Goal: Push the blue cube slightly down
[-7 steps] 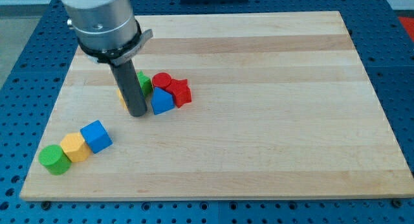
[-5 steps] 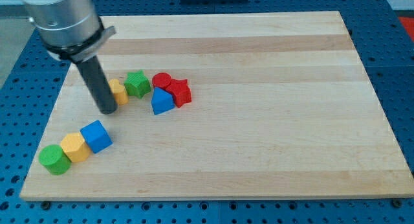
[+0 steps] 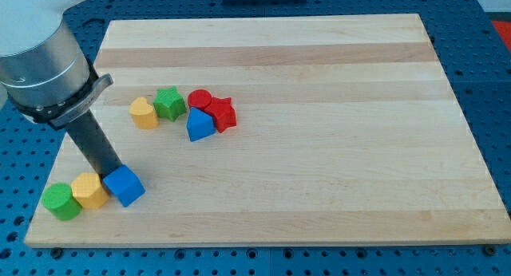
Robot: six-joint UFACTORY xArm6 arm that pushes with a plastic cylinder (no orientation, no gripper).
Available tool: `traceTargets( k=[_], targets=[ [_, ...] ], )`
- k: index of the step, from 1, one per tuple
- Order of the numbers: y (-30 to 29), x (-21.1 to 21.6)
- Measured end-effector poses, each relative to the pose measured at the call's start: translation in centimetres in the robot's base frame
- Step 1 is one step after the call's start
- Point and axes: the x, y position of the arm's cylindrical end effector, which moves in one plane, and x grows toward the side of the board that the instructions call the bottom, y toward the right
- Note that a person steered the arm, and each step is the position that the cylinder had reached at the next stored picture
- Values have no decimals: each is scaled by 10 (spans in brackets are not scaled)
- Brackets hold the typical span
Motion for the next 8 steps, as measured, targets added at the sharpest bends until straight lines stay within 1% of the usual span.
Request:
traceTargets(
  k=[1, 2, 3, 5, 8],
  targets=[
    [0, -6],
    [3, -1],
    [3, 12],
    [8, 12],
    [14, 26]
  ],
)
